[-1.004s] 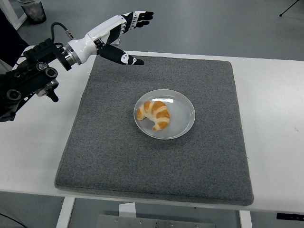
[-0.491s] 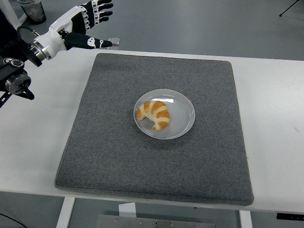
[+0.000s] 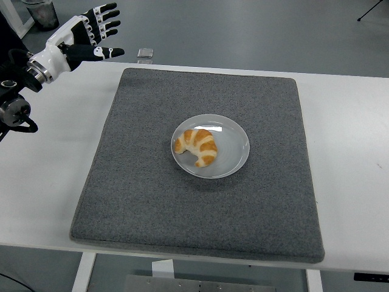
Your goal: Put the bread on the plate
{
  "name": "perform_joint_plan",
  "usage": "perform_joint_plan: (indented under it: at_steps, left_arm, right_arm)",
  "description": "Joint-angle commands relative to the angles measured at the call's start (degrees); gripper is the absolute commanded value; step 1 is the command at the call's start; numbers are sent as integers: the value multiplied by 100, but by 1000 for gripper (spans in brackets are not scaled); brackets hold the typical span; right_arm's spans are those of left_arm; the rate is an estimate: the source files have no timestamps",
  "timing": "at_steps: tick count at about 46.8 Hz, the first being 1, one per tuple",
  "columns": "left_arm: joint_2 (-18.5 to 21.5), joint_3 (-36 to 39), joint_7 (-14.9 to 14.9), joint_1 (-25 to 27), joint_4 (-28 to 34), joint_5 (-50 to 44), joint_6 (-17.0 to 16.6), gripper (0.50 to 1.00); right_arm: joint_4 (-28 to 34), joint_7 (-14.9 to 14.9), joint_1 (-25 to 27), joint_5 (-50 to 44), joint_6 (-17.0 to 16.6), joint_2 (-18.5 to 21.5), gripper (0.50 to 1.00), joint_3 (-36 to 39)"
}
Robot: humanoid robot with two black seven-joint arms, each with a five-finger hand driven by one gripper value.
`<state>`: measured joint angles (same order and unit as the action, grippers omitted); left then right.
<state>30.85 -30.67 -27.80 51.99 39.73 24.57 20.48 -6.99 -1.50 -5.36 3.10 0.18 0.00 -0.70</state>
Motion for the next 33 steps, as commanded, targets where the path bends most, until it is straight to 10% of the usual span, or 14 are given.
perform_joint_plan:
  at_steps: [1,12,33]
  left_arm:
    - [-70,0,117,-23,-18,-118,0,999]
    - [-500,0,1048,-23,-623,-1234,-44,1000]
    - [-580,-53,1102,21,-738,-1639,378,1000]
  right_arm:
    - [-4,0,0,7,0,0,952,0]
    - [-4,0,0,-2,0,0,952,0]
    - [-4,0,0,7,-9,0,952,0]
